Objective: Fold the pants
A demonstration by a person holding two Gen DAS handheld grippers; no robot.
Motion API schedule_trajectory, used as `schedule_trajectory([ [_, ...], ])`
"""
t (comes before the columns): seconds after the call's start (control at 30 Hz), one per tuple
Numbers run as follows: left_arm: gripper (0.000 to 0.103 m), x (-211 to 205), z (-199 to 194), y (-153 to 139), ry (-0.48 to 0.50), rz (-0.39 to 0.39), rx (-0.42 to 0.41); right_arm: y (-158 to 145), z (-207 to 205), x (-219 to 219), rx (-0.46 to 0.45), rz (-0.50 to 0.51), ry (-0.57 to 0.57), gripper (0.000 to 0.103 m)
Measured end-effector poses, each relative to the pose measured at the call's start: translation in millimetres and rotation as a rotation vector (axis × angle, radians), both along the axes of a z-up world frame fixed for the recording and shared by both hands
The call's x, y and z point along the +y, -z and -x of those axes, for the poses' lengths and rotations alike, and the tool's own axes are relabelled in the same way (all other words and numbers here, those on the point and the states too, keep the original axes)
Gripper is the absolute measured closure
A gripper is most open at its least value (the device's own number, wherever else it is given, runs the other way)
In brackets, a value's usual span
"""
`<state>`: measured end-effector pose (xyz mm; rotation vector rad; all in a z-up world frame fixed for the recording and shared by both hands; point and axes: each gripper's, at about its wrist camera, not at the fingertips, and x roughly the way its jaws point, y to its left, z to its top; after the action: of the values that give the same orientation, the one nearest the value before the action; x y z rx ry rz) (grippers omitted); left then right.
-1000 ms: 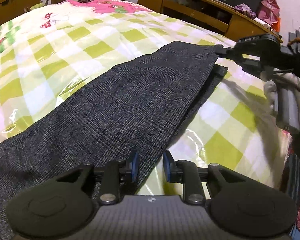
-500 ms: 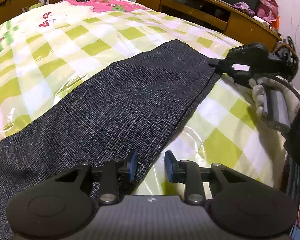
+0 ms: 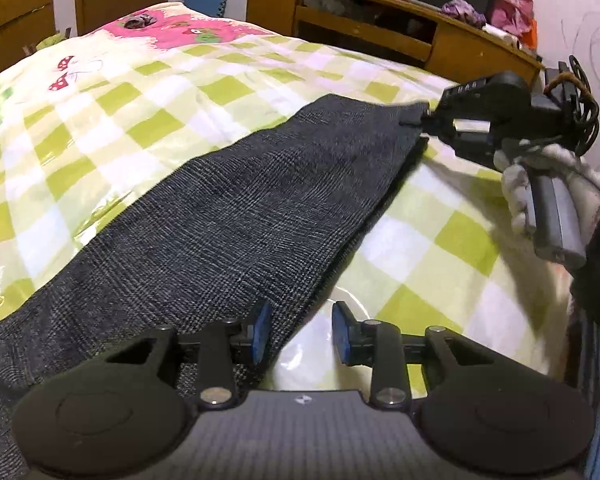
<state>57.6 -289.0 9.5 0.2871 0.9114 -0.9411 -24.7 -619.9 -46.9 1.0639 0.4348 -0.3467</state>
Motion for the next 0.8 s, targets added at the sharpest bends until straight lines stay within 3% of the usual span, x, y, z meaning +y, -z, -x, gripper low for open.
schedule_trajectory([
  [0.13,0.054,-1,-1,4,0.011,-0.001,0.005,20,9,0,0.028,-0.028,0.022,0.099],
  [0.23,0.054,-2,-2,2,0.008,0.005,0.012,14,4,-1,0.07,-0.004,-0.002,0.098],
  [0.33,0.054,4,-4,-7,0.0,0.039,0.01,-14,7,6,0.136,0.139,0.038,0.086],
  [0.43,0.054,13,-5,-12,-0.02,0.06,0.016,-47,16,18,0.131,0.329,0.075,0.084],
  [0.53,0.054,24,-6,-13,-0.043,0.067,0.023,-67,3,49,0.03,0.377,-0.103,0.084],
  [0.63,0.054,32,-10,-12,-0.063,0.072,0.031,-59,-35,88,-0.053,0.266,-0.406,0.08],
  [0.7,0.054,37,-13,-11,-0.081,0.073,0.036,-36,-64,111,-0.054,0.142,-0.535,0.077],
  [0.77,0.054,43,-15,-11,-0.092,0.081,0.039,-17,-90,133,-0.023,0.098,-0.654,0.078],
  [0.8,0.054,47,-16,-11,-0.096,0.077,0.037,-11,-100,139,0.028,0.115,-0.668,0.084],
])
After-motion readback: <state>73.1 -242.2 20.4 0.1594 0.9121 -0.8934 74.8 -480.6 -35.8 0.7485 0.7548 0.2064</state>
